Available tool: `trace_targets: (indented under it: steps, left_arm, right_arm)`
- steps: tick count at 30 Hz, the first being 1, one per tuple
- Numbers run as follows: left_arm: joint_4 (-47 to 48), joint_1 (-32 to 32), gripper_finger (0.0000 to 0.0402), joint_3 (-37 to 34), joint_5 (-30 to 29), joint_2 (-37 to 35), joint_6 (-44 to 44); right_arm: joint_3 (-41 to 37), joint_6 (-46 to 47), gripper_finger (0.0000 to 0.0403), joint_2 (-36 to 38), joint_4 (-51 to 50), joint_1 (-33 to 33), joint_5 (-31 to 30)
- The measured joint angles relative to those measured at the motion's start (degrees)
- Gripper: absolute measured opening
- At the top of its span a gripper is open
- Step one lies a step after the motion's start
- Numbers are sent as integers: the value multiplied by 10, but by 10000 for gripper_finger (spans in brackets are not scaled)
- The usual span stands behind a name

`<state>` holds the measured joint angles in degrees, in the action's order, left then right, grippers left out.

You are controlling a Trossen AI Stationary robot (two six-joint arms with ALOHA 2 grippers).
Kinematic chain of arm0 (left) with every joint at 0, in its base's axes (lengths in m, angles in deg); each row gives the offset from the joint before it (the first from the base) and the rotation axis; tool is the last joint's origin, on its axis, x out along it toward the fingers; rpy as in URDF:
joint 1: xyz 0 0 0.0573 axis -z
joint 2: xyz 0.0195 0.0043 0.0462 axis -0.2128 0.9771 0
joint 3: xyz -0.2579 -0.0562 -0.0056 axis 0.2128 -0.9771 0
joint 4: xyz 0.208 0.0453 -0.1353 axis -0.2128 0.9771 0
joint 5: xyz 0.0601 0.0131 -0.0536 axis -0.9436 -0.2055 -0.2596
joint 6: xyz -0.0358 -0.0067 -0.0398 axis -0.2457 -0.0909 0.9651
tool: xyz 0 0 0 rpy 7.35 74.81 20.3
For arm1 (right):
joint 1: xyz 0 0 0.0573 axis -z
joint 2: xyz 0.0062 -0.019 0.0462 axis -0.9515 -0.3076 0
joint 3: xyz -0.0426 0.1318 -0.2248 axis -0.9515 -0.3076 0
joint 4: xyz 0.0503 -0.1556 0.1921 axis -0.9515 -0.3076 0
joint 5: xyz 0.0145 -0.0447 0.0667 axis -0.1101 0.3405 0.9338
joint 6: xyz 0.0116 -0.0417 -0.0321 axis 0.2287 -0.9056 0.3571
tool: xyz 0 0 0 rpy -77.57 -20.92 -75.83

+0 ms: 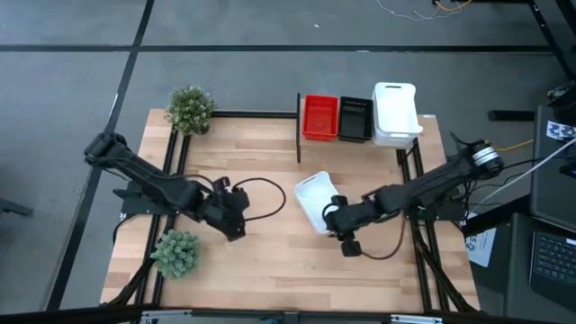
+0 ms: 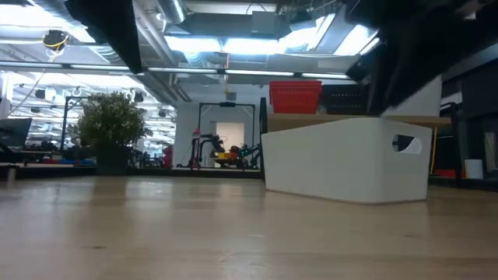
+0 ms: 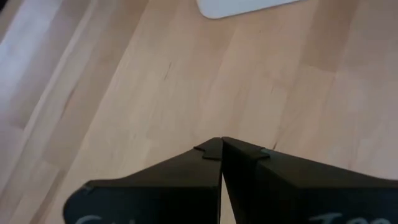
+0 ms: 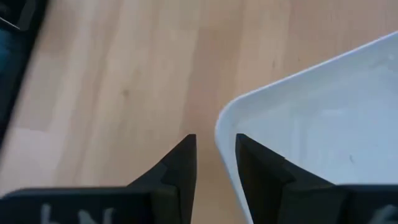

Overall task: Stack baskets on shelf by color
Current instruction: Stack the right white bin on the top of the white bins on the shelf

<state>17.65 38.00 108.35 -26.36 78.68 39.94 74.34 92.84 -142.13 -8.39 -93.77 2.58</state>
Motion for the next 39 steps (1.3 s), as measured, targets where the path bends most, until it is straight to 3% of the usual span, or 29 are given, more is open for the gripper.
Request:
trace_targets:
  steps: [8,12,17,22,28,33,39]
  left_arm:
    - [23,0,0,0,-6,-13,-2]
    - [30,-2,0,0,-9,-12,-4]
    - [87,-3,0,0,-5,-12,-4]
    - [90,-2,0,-50,12,-31,-1]
    - [-86,0,0,-214,13,-108,-55]
    - [-375,-36,0,-378,40,-188,-192]
    - [-556,-117,0,-518,103,-276,-249]
  right_arm:
    - [11,-22,110,-79,2,0,-6]
    - [10,10,104,-119,14,0,-17]
    - [11,65,17,-131,29,-3,-39]
    - [43,118,4,-107,-23,-21,-40]
    - [133,173,2,-61,-149,-64,-82]
    - [246,190,1,-25,-305,-92,-203]
    - [372,160,1,-5,-451,-91,-321]
